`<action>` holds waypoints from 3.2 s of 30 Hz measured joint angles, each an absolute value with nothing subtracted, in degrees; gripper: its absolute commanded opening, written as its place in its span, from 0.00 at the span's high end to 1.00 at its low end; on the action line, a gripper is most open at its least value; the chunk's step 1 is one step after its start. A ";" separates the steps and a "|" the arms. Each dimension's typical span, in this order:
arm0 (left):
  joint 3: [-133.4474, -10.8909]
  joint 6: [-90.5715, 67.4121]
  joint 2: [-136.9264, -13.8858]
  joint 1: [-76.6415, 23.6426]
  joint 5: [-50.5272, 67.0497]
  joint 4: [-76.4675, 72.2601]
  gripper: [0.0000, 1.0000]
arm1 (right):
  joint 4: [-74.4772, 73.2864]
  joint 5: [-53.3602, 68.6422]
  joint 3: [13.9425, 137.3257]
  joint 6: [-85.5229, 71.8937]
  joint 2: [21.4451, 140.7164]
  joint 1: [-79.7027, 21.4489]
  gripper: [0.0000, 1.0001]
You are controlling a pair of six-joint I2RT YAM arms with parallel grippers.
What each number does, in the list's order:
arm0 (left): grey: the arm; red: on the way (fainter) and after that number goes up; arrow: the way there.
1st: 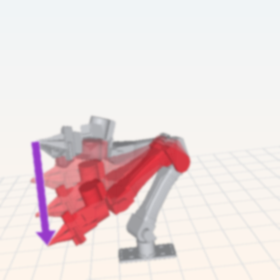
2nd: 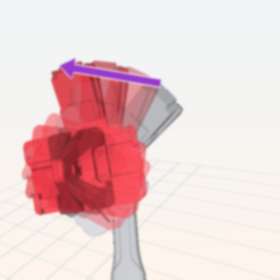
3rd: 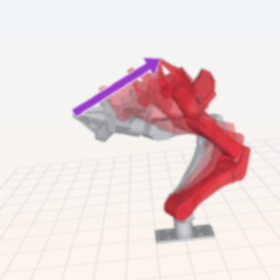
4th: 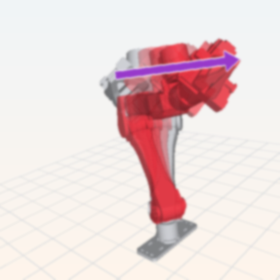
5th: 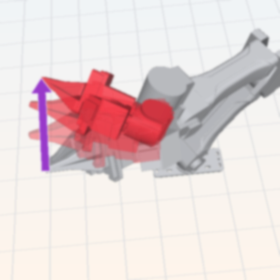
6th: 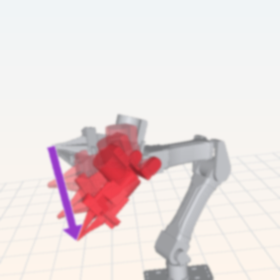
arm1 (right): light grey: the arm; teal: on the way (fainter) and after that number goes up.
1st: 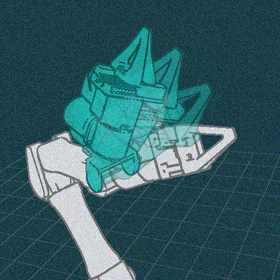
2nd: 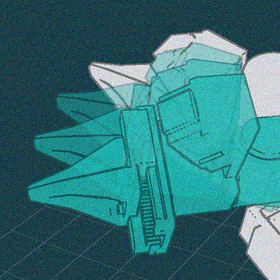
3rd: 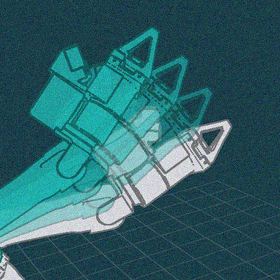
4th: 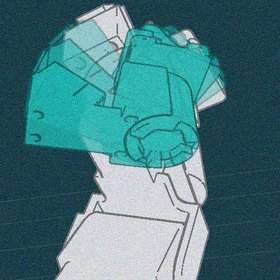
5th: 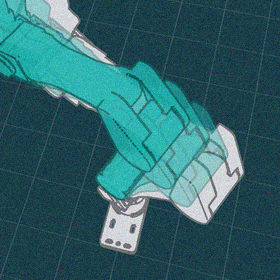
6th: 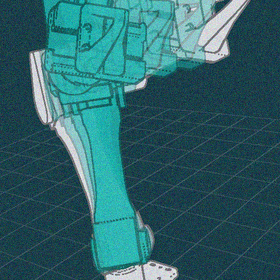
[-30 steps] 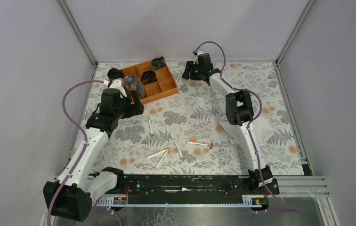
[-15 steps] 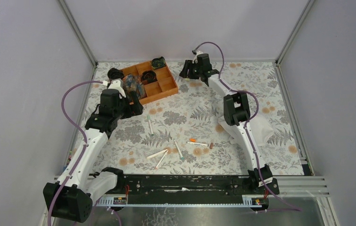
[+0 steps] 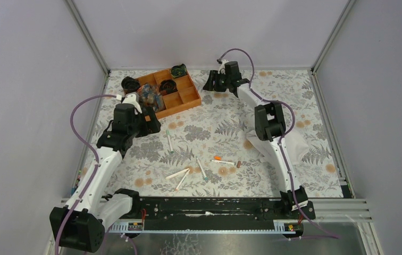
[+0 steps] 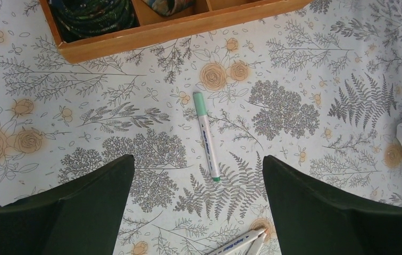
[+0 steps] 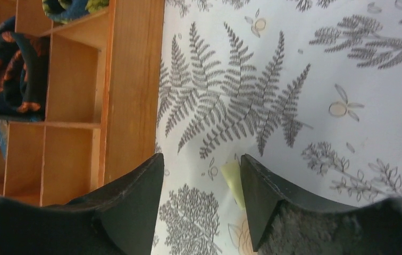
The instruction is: Insert the pens into the pen caps
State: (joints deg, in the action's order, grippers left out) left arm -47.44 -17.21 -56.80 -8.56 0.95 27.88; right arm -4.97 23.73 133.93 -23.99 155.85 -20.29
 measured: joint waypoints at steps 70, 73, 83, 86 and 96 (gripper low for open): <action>-42.83 -17.12 -52.97 -7.81 5.10 27.38 0.07 | -5.06 25.54 54.92 -25.58 96.38 -23.46 0.38; -42.83 -17.15 -52.95 -7.81 5.17 27.14 0.06 | -3.51 25.28 54.94 -26.44 97.34 -24.43 0.42; -42.83 -17.15 -52.69 -7.81 5.17 26.76 0.06 | -0.60 23.09 54.94 -28.77 101.75 -26.13 0.45; -42.83 -17.15 -52.69 -7.81 5.17 26.68 0.06 | 0.16 22.09 54.94 -28.99 102.08 -26.15 0.46; -42.83 -17.15 -52.69 -7.81 5.15 26.68 0.05 | 2.22 19.86 56.53 -29.17 104.60 -26.20 0.46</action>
